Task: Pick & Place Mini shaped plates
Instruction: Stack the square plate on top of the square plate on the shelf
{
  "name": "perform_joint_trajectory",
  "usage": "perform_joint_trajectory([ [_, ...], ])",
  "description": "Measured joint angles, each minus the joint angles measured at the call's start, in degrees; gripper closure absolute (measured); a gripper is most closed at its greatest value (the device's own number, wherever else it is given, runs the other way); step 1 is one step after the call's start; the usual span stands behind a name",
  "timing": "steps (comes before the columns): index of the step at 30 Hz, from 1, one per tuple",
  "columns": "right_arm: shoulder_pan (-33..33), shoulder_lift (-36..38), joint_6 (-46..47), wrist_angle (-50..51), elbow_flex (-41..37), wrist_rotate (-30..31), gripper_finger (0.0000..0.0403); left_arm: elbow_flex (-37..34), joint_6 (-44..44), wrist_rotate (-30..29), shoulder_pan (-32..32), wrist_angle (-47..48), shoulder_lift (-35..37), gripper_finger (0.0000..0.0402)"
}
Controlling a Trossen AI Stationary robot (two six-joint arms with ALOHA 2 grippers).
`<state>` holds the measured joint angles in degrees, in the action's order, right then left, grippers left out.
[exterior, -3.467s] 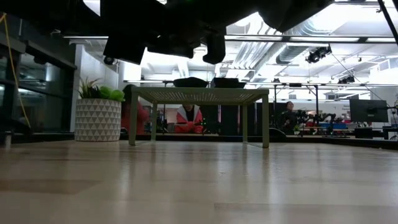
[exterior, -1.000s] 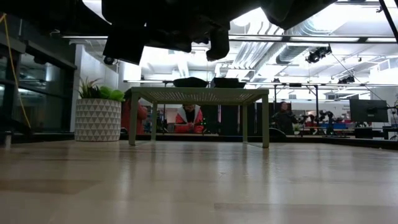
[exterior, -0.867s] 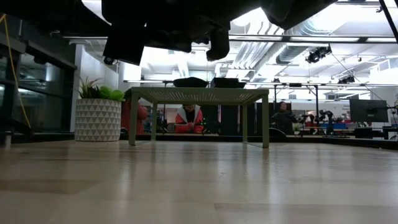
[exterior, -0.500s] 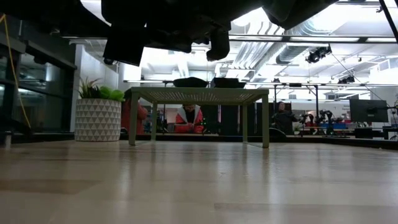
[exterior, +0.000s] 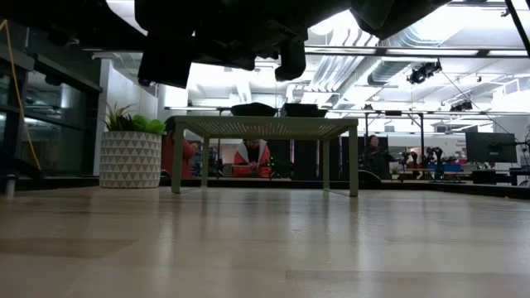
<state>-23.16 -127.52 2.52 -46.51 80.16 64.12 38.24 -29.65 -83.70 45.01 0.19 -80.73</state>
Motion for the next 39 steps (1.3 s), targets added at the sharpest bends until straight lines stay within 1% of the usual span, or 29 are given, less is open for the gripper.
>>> perform_joint_trajectory([
  [3, 0.0, 0.0, 0.0, -0.06, 0.0, -0.02, 0.0403, 0.0, 0.06, 0.42, -0.02, 0.02, 0.0, 0.0382],
  [10, 0.02, 0.0, 0.0, -0.13, 0.0, -0.52, 0.0403, 0.0, 2.48, 1.29, 0.0, -0.05, 0.0, 0.0325],
  [13, 0.02, 0.0, 0.0, -0.13, 0.0, -0.59, 0.0403, 0.0, 2.59, 1.62, 0.0, -0.07, 0.0, 0.0306],
  [22, 0.04, 0.0, -0.01, -0.09, 0.02, -0.24, 0.0402, 0.0, 2.67, 1.72, 0.0, -0.13, 0.0, 0.0277],
  [28, 0.07, 0.02, -0.02, -0.07, 0.04, -0.35, 0.0402, 0.0, 5.43, 1.02, 0.0, -0.31, -0.02, 0.0257],
  [36, 0.04, 0.02, -0.02, 0.03, 0.04, -0.03, 0.0402, 0.0, 5.83, 1.02, 0.02, -0.26, 0.11, 0.0218],
  [39, 0.04, 0.02, -0.01, 0.25, 0.04, 0.68, 0.0402, 0.0, 7.32, 2.52, 0.02, -0.18, 0.3, 0.0204],
])
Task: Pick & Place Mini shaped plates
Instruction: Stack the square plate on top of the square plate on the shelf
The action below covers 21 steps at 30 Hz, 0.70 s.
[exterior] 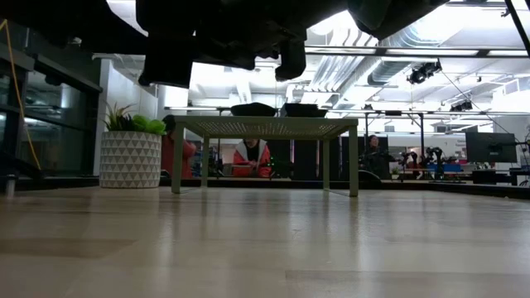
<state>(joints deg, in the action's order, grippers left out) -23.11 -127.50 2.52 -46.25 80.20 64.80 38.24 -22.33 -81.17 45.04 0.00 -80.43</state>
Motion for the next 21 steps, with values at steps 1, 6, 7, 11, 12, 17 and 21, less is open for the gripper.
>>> perform_joint_trajectory([
  [1, 0.0, 0.0, -0.01, 0.15, 0.0, 0.4, 0.0402, 0.0, 0.28, 0.1, 0.04, 0.12, 0.27, 0.0201],
  [6, -0.04, 0.79, -0.01, 2.7, 0.0, 1.36, 0.0402, 0.0, 2.14, -1.77, 1.68, 0.24, 2.83, 0.0195],
  [7, -0.12, 1.28, -0.03, 3.68, 0.0, 2.14, 0.0402, 0.0, 2.87, -2.28, 2.21, 0.49, 3.6, 0.0195],
  [11, -0.15, 3.53, -0.89, 7.65, 0.0, 4.17, 0.0403, 0.0, 3.52, -3.47, 4.01, 3.47, 7.13, 0.0195],
  [12, -0.15, 4.17, -1.02, 8.68, 0.0, 4.18, 0.0403, 0.0, 2.85, -3.47, 4.26, 4.58, 7.92, 0.0195],
  [17, -0.15, 8.17, 0.51, 17.3, 0.0, 5.62, 0.0403, 0.0, -3.9, -3.3, 4.9, 13.29, 11.37, 0.0195],
  [21, 0.05, 12.91, 8.45, 31.09, 0.0, 5.44, 0.0403, 0.0, -14.43, -1.14, 4.87, 23.55, 13.13, 0.0195],
])
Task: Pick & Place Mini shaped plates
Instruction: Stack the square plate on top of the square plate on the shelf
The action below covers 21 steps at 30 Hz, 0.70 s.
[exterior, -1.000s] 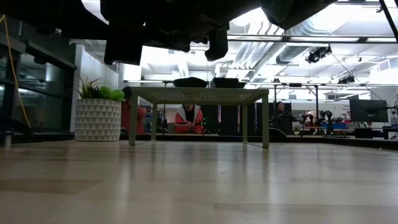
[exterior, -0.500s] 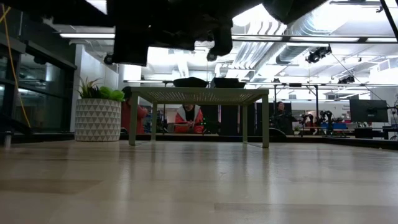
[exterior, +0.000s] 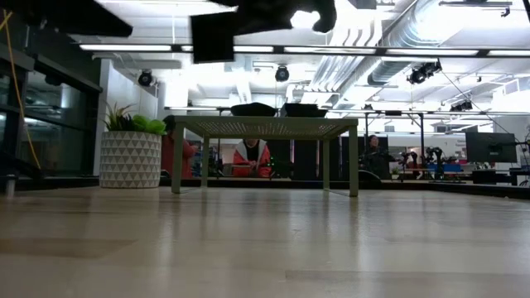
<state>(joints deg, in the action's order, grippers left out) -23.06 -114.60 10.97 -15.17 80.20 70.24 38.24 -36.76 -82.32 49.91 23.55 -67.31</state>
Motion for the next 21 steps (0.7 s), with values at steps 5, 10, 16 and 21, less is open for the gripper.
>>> perform_joint_trajectory([
  [5, 1.19, 6.81, 16.03, 23.92, 0.0, -2.09, 0.0403, 0.0, -16.7, 1.99, 0.0, 13.7, 1.22, 0.0195],
  [10, 2.79, 13.63, 23.68, 39.53, 0.0, -6.57, 0.0403, -0.11, -29.47, 2.33, 0.02, 22.72, 1.26, 0.0195],
  [16, 5.69, 21.73, 23.27, 47.31, 0.0, -14.85, 0.0403, -2.3, -38.93, 2.95, 0.02, 27.17, 1.26, 0.0195],
  [21, 9.46, 29.18, 22.56, 52.04, 0.0, -23.12, 0.0403, -4.03, -42.7, 4.03, 0.02, 27.69, 1.26, 0.0195],
])
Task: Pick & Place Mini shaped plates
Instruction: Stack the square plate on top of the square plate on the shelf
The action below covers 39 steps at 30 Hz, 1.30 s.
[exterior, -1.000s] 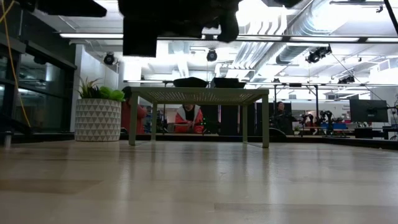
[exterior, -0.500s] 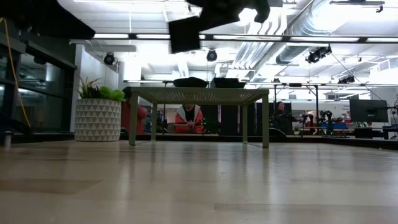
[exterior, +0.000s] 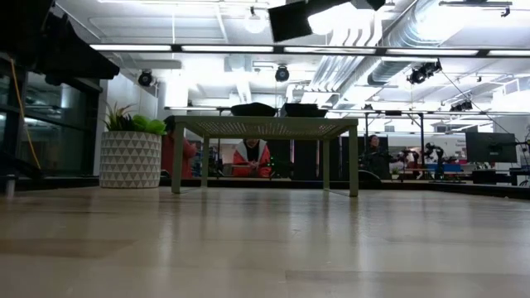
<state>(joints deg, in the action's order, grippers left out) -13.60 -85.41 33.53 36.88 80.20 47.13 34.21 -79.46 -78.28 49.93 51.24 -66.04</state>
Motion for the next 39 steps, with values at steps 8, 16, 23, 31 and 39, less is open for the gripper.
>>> perform_joint_trajectory([
  [8, 7.91, 9.66, -1.49, 4.62, 0.0, -10.47, 0.0403, -0.25, -0.54, 0.02, 0.0, -0.08, 0.02, 0.0195],
  [16, 19.13, 13.86, -3.87, 9.29, 0.0, -21.87, 0.0403, -0.25, -2.04, 0.03, 0.0, -1.04, 0.09, 0.0195],
  [23, 29.38, 14.01, -4.58, 13.06, -0.02, -33.99, 0.0403, -0.25, -1.74, 1.01, 0.0, -3.37, 0.09, 0.0195],
  [31, 37.24, 9.82, -4.97, 12.75, -0.02, -53.66, 0.0403, -0.25, -0.28, 1.43, 0.0, -4.84, 0.09, 0.0195],
  [39, 39.43, 2.65, -2.46, 11.68, -0.02, -62.77, 0.0403, -0.25, 0.22, 3.09, 0.0, -4.79, 0.09, 0.0195],
])
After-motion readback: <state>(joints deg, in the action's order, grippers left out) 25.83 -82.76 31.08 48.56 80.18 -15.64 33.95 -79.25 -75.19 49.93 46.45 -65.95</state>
